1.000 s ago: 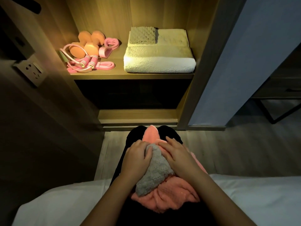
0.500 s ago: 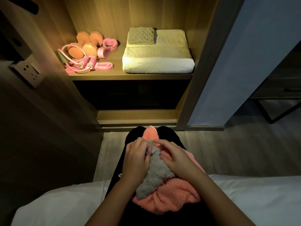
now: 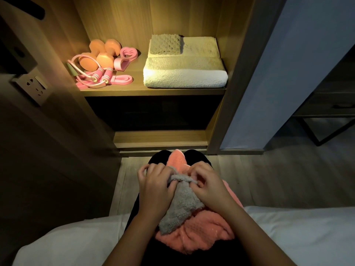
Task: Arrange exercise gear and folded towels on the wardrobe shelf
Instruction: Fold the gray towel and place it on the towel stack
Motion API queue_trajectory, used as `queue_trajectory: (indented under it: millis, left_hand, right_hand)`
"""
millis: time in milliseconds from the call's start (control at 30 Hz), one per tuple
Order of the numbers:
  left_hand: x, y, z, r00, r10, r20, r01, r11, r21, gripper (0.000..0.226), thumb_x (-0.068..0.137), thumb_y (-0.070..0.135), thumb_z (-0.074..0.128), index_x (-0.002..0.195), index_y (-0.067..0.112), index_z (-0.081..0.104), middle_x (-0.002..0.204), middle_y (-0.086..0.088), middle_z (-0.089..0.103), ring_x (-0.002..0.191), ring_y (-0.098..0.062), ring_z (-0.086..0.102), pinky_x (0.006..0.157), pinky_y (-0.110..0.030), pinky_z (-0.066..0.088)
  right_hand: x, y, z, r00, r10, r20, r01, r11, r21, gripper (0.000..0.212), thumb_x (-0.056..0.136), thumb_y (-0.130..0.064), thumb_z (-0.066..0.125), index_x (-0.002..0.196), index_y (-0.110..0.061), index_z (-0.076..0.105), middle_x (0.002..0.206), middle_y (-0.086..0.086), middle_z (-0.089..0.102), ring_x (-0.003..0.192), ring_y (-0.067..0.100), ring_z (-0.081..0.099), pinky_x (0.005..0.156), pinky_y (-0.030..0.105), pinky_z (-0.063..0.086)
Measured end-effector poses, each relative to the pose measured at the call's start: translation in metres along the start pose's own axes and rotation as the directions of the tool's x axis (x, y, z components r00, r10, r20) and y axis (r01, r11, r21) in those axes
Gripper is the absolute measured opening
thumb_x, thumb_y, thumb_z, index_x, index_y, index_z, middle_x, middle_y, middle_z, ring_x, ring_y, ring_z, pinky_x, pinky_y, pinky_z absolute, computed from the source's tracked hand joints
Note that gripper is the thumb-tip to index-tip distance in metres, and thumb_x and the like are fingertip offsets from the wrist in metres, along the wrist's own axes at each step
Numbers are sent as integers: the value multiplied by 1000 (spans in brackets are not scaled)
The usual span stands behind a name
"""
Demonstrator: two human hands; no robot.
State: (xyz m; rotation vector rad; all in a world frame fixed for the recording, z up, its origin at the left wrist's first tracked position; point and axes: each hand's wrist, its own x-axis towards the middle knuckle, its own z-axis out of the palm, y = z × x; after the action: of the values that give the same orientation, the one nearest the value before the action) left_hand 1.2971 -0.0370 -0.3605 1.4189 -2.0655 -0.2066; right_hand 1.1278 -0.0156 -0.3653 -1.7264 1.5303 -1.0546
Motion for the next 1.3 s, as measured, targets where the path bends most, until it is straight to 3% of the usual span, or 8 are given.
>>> queue_trajectory:
  millis: [167,300,433,667,767,867,1000,1300]
  left_hand:
    - [6,-5,-10,989,-26,-145,31,999,32,5,75,20,72,78,19,68,88,5,58,90,-17,52,96,-41,30]
    - [11,-8,-20,980,-68,-189,35,984,-173,20,76,25,62,61,16,52,75,7,56,78,-12,52,96,-39,38]
    - [13,-19,-27,961,-262,-94,199,883,-424,27,76,8,73,64,19,51,69,8,56,66,-12,55,62,-39,52]
    - [27,-49,-36,906,-391,163,411,720,-559,38,79,-4,69,79,34,67,83,13,68,75,-3,64,56,-20,48]
    - [35,-56,-43,887,-430,171,447,700,-557,30,85,0,66,83,30,70,85,10,70,81,-3,65,66,-28,53]
    - [52,-60,-47,827,-527,196,533,622,-574,12,89,12,65,88,23,69,90,-3,71,89,-21,68,79,-47,56]
    - [89,-52,-53,802,-553,225,529,483,-698,13,96,18,56,96,25,67,99,-4,72,94,-22,69,85,-47,57]
    - [214,-42,-84,911,-412,-19,290,673,-680,12,95,26,58,91,32,68,89,12,69,82,2,64,67,-20,49]
  right_hand:
    - [6,-3,-10,983,-24,-185,28,999,23,26,72,-4,58,66,-21,40,80,-11,63,89,10,61,97,37,43]
    - [7,-8,-16,976,80,-204,-37,978,207,14,78,-22,53,72,-27,41,70,-4,54,64,12,52,60,35,46]
    - [7,-7,-27,944,118,-307,-81,988,130,16,80,-26,62,76,-31,48,67,-10,53,56,4,47,51,23,38]
    - [14,-1,-48,901,249,-354,-179,959,218,16,91,-14,64,78,-23,67,76,-5,68,71,3,63,64,21,52]
    - [22,2,-55,871,279,-404,-192,951,243,18,92,-13,62,78,-22,66,76,-6,67,69,0,61,62,15,49]
    - [41,7,-66,842,326,-430,-237,939,249,15,95,-16,58,83,-14,68,77,0,67,75,12,63,68,31,50]
    - [84,8,-81,837,365,-408,-256,920,297,17,96,-15,57,85,-8,68,81,7,67,80,19,62,74,42,53]
    - [181,-31,-152,805,175,-567,-49,972,229,11,92,-23,64,93,-18,74,91,0,73,90,14,67,86,37,55]
